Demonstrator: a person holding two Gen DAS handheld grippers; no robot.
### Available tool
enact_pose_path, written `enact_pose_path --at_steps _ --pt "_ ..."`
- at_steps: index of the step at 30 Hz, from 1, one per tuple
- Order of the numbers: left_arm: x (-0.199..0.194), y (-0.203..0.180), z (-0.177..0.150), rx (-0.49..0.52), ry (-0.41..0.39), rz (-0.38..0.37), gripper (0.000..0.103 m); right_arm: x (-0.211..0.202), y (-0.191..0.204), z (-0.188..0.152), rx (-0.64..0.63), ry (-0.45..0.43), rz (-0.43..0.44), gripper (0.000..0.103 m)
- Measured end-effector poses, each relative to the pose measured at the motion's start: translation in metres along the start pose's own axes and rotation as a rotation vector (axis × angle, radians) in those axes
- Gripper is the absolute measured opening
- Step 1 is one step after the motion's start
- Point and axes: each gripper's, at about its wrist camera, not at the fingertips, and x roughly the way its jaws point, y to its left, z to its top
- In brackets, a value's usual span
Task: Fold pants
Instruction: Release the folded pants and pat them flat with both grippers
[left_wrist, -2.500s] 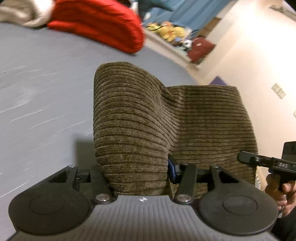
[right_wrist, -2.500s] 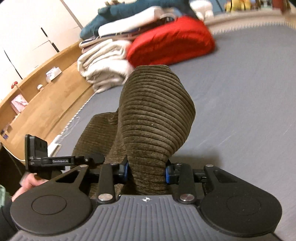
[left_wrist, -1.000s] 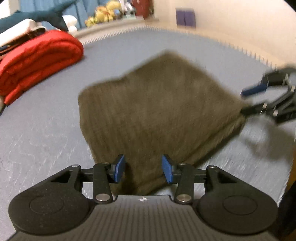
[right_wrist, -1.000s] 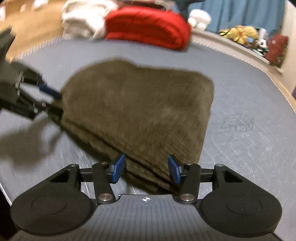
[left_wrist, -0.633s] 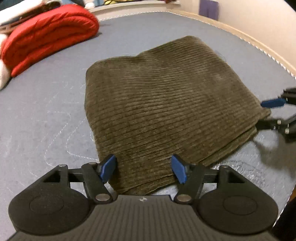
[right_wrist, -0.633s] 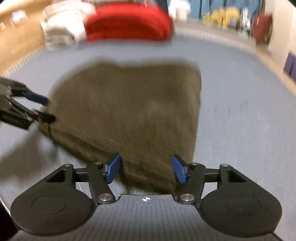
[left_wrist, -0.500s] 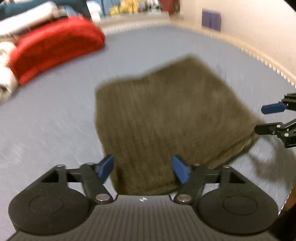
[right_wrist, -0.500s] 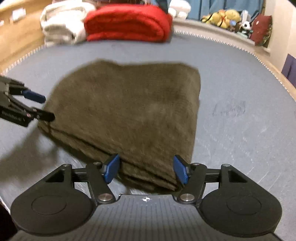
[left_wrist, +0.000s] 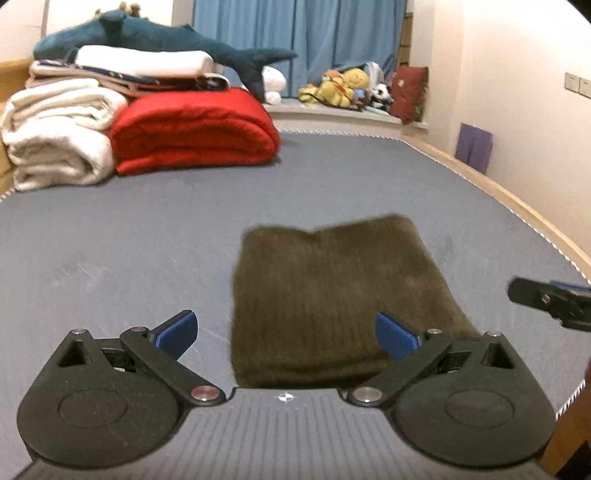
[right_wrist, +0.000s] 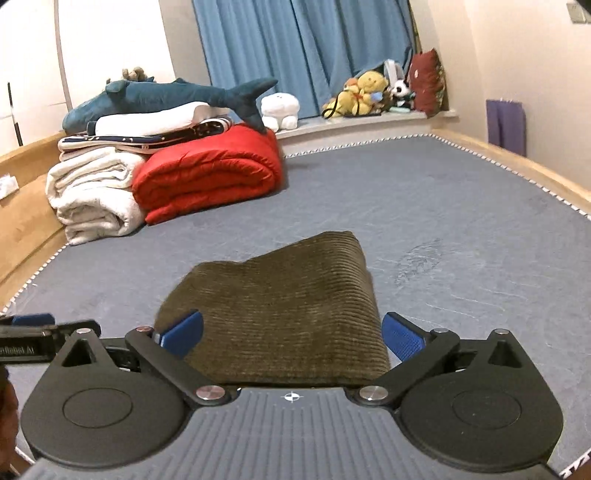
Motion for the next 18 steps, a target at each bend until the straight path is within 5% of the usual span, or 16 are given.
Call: enact_pose_path --at_steps 3,18 --pt "0.029 -0.011 -0.013 -0.001 0.151 0.024 0.103 0.01 0.001 -0.02 -0.048 0.036 -0.073 0.102" --pt "0.067 -0.028 -0.018 0.04 0.178 0.004 0.103 0.031 -0.007 -0.032 -0.084 0.126 -0.09 0.102"
